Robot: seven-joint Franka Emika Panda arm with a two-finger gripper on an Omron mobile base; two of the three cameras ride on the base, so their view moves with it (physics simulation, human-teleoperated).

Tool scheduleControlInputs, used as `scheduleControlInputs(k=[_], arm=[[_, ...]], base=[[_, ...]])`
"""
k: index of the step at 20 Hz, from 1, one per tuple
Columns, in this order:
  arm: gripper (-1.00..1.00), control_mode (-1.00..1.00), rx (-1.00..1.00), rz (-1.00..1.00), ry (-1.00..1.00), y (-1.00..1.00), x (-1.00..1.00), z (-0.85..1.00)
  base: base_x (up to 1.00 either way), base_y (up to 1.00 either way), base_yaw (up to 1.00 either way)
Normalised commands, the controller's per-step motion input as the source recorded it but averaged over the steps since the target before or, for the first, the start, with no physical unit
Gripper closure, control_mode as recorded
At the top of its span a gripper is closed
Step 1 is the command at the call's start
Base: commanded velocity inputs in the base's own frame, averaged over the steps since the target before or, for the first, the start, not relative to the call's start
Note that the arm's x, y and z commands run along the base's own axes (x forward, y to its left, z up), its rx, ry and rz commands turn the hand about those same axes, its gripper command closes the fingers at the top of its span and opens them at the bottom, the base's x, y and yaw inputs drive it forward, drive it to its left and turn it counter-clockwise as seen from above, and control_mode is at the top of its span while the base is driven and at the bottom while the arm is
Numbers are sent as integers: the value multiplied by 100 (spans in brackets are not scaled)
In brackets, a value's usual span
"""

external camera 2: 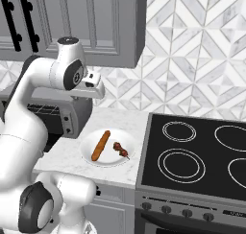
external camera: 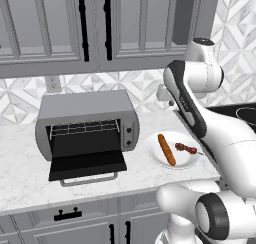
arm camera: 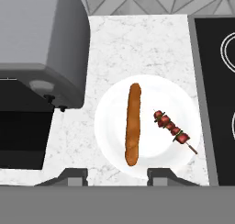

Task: Pick up the kebab skewer and baguette bread, and place them inside the toaster oven. Close the toaster oven door and start by setting the timer.

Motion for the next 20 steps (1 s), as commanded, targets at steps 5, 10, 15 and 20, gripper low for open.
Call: scheduleControlInputs(k=[5, 10, 15, 20], arm=[[-100, -100, 0, 1, -2, 5, -46, -20], [-100, -100, 0, 0, -6, 10, -38, -23], [-100, -100, 0, 0, -8, 64, -26, -22], [-100, -100, 0, 0, -6, 74, -5, -4]], base=[[0, 0, 0], [0, 0, 0], [0, 0, 0], [0, 0, 0]])
